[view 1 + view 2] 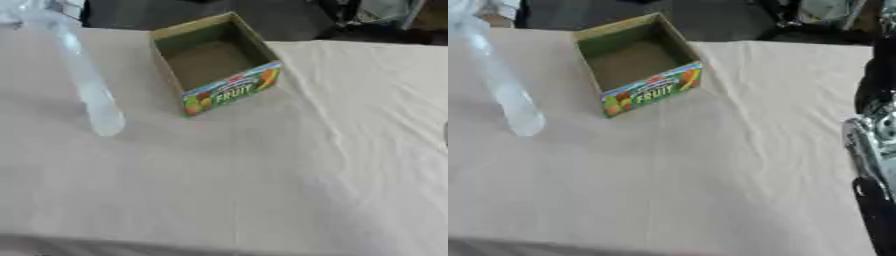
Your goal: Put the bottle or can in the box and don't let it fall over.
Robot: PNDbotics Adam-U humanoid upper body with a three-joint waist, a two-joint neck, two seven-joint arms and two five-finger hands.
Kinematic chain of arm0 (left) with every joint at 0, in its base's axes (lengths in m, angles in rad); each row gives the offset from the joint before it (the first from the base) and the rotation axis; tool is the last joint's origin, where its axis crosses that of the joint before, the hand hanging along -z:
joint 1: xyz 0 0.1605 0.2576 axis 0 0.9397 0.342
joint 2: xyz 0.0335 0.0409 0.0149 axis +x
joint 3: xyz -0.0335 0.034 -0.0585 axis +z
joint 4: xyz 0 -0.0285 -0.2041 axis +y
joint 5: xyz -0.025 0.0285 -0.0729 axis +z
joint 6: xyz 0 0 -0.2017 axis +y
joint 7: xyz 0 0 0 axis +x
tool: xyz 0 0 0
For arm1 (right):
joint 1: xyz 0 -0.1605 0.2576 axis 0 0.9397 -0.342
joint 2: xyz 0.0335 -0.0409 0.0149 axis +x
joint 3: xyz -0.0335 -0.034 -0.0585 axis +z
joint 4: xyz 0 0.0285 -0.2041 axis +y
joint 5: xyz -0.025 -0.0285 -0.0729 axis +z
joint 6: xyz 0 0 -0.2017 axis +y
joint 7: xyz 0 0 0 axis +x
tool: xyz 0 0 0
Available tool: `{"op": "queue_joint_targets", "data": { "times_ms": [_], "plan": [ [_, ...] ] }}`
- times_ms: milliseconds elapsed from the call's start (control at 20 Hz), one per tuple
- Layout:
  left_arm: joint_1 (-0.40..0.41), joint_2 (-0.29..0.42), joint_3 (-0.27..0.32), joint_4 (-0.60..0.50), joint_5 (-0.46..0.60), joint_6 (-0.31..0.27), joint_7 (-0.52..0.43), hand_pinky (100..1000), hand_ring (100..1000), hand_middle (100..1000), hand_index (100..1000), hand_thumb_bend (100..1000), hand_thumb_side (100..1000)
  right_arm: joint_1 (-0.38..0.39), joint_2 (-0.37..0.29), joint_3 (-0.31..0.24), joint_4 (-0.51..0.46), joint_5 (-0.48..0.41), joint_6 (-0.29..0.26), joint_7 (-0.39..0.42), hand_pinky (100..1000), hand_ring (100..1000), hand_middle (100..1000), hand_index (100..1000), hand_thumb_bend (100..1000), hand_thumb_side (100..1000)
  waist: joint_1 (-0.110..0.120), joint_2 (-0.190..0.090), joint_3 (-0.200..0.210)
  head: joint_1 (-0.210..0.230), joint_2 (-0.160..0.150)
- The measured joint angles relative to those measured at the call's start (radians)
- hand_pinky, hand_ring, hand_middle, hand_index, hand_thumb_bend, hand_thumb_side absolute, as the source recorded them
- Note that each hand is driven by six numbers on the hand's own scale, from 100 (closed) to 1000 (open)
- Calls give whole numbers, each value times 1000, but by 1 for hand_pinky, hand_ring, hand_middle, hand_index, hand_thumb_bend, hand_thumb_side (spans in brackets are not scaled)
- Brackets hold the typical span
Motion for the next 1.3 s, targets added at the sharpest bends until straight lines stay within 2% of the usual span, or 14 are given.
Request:
{"op": "queue_joint_targets", "data": {
  "times_ms": [350,800,1300],
  "plan": [
    [-30,0,-26,0,106,67,27,100,100,100,1000,691,1000,0,0,3,0,0,0,0,1000,944,928,881,100,721,0,0,-2,6,0],
    [-88,-1,-64,18,122,119,57,100,100,100,1000,708,1000,0,3,6,0,0,0,0,1000,944,926,881,100,722,4,-1,-2,10,0],
    [-157,-32,-98,67,169,147,85,100,100,100,1000,710,1000,0,8,7,0,0,-1,1,1000,944,926,880,100,724,11,-1,-7,13,0]
  ]
}}
